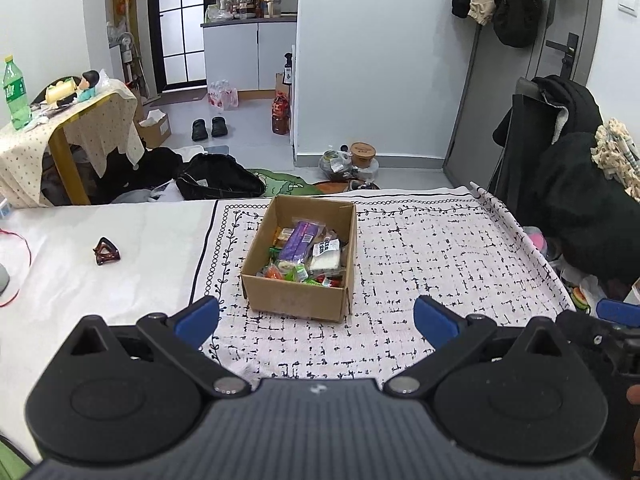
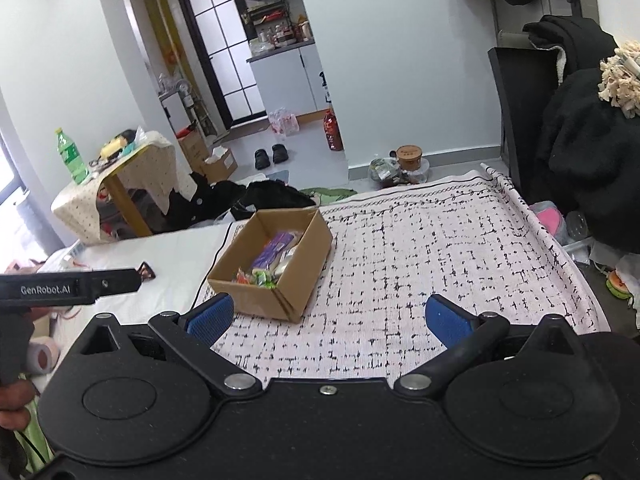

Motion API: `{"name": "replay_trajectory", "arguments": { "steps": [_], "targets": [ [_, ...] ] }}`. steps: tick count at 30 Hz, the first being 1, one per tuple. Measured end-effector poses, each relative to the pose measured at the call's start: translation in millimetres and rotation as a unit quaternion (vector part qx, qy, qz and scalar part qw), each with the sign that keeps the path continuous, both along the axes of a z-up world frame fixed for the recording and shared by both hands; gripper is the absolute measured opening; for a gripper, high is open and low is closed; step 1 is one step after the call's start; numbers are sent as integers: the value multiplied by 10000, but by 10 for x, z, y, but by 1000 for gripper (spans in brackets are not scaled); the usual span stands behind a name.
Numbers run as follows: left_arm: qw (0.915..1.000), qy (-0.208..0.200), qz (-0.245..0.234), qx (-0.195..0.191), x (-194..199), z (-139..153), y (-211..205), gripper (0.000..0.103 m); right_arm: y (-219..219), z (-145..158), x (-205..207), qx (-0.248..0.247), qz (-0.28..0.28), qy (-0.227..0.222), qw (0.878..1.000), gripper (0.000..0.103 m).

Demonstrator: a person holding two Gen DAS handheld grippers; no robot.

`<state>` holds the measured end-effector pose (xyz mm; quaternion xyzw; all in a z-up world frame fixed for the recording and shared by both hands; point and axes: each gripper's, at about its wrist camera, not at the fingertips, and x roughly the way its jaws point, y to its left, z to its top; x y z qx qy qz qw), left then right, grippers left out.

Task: Organize snacks

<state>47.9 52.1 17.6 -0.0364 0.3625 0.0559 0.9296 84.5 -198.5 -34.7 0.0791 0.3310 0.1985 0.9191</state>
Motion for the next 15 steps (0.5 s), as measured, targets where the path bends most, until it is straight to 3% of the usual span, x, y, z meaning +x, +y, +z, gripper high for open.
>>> {"name": "replay_trajectory", "arguments": {
  "steps": [15],
  "targets": [
    [10000,51,12,-11,-115,-33,24,103,68,19,-82,-199,93,-43,9998,103]
  ]
}}
